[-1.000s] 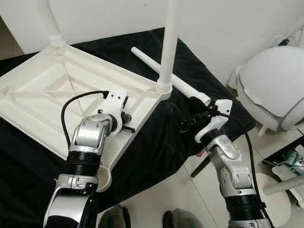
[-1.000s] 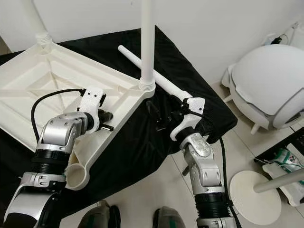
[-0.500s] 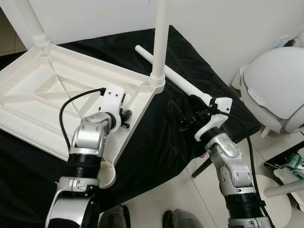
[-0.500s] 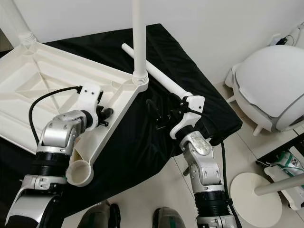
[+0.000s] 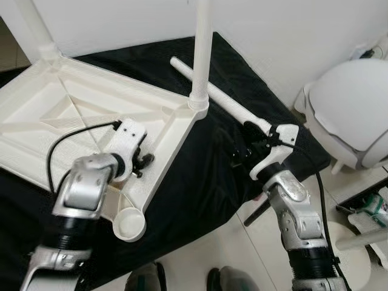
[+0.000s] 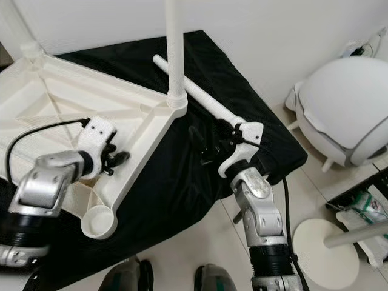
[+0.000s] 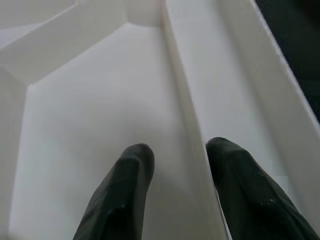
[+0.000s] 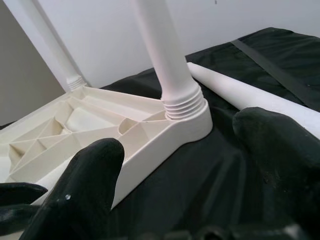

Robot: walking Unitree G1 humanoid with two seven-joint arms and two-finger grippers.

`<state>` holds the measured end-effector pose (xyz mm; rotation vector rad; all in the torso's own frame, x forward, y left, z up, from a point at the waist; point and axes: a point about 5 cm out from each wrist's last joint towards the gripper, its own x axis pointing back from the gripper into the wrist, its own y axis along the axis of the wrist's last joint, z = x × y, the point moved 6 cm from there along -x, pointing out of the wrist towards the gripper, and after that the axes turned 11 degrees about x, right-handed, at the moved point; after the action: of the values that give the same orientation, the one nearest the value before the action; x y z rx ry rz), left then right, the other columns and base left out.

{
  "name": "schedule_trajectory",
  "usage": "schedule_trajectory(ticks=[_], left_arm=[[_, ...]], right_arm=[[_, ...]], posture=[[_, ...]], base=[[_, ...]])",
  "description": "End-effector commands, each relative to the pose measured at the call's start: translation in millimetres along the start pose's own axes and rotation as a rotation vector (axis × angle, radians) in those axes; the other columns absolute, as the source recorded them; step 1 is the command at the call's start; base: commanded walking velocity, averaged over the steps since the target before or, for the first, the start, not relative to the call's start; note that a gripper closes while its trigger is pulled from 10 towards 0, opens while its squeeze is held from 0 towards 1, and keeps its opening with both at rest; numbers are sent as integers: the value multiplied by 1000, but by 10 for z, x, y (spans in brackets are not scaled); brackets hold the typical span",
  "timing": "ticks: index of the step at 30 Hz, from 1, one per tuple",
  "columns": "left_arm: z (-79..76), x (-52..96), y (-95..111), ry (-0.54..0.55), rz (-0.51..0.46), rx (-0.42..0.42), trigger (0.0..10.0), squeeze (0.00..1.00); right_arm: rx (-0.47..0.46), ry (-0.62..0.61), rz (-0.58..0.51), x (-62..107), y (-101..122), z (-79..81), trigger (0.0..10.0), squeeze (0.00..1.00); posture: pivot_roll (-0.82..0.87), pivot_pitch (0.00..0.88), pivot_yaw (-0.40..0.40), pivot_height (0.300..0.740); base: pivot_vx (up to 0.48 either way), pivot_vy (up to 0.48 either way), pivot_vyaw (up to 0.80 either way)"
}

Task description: Building children table

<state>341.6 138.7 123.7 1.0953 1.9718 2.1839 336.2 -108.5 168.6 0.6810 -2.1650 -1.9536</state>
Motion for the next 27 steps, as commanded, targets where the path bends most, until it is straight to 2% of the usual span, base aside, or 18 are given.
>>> schedule_trajectory(ticks=[1, 5, 6, 8, 14, 15, 16, 19, 21, 27], left_arm=[[3, 129, 76, -84, -35, -4, 10000, 0], [36, 218, 130, -108, -59, -20, 10000, 0], [40, 301, 172, -138, -78, -33, 10000, 0], [43, 346, 188, -151, -86, -42, 10000, 0], [113, 486, 112, -173, -50, -66, 10000, 0], [199, 546, 64, -147, -26, -93, 10000, 0], [199, 546, 64, -147, -26, -93, 10000, 0], [479, 699, -34, -53, 37, -141, 10000, 0], [625, 745, -49, 14, 56, -176, 10000, 0], [793, 813, -107, 99, 110, -226, 10000, 0]], right_arm=[[0, 6, 3, -5, -21, 17, 10000, 0], [-1, 10, 2, -8, -19, 25, 10000, 0], [0, 10, 3, -8, -24, 22, 10000, 0], [0, 10, 4, -8, -26, 19, 10000, 0], [1, 11, 1, -15, -22, 20, 10000, 0], [2, 18, 3, -22, -24, 33, 10000, 0], [2, 18, 3, -22, -24, 33, 10000, 0], [11, 32, 16, -49, -47, 69, 10000, 0], [16, 36, 16, -64, -50, 80, 10000, 0], [18, 42, 14, -83, -43, 80, 10000, 0]], posture=[[-49, 53, 13, 740], [-49, 53, 11, 740], [-49, 50, 11, 740], [-49, 49, 11, 740], [-48, 44, 10, 740], [-43, 40, 9, 740], [-43, 40, 9, 740], [-34, 41, 7, 740], [-30, 40, 5, 740], [-25, 47, 0, 740]], base=[[0, 0, 0], [0, 0, 0], [0, 0, 0], [0, 0, 0], [0, 0, 0], [0, 0, 0], [0, 0, 0], [0, 0, 0], [0, 0, 0], [0, 0, 0]])
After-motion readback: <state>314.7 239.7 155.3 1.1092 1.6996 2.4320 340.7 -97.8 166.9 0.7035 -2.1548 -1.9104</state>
